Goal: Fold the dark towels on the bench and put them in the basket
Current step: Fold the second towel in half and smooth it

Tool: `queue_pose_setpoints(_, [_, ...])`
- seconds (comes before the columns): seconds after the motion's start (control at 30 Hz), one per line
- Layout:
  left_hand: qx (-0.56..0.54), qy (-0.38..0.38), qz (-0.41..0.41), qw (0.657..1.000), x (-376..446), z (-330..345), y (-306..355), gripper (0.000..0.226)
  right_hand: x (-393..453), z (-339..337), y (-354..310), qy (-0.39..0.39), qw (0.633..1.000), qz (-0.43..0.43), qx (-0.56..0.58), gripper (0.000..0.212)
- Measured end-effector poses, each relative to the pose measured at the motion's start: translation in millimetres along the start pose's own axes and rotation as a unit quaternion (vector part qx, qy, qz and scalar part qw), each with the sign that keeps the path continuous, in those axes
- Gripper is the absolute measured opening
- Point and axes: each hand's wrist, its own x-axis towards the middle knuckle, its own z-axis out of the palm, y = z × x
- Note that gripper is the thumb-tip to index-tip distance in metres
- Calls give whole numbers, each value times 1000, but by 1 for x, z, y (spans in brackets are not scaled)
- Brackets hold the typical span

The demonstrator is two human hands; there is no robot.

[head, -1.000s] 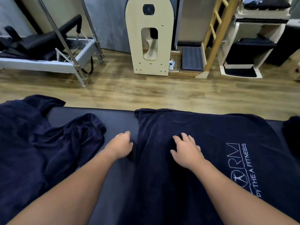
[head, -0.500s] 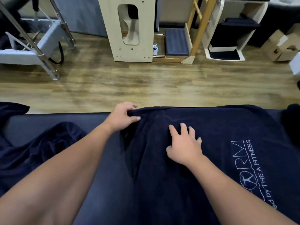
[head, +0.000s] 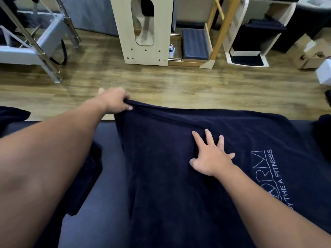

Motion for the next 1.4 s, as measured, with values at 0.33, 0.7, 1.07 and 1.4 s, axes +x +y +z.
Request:
queue_pose_setpoints(0.33, [203, 53, -47, 977, -23, 30, 0, 33, 2, 3, -5, 1, 1000, 25, 12, 99])
queue_pose_setpoints(0.7, [-173, -199, -144, 954, -166, 113, 29, 21, -64, 67, -51, 86, 976, -164, -111, 69])
queue_pose_setpoints(1.07, [-494, -8, -200, 846, -247, 168, 74, 5, -110, 101, -66, 63, 979, -166, -99, 75])
queue_pose_setpoints(1.4, [-309, 107, -282, 902, -256, 163, 50, 32, -105, 90, -53, 17, 980, -168, -103, 83])
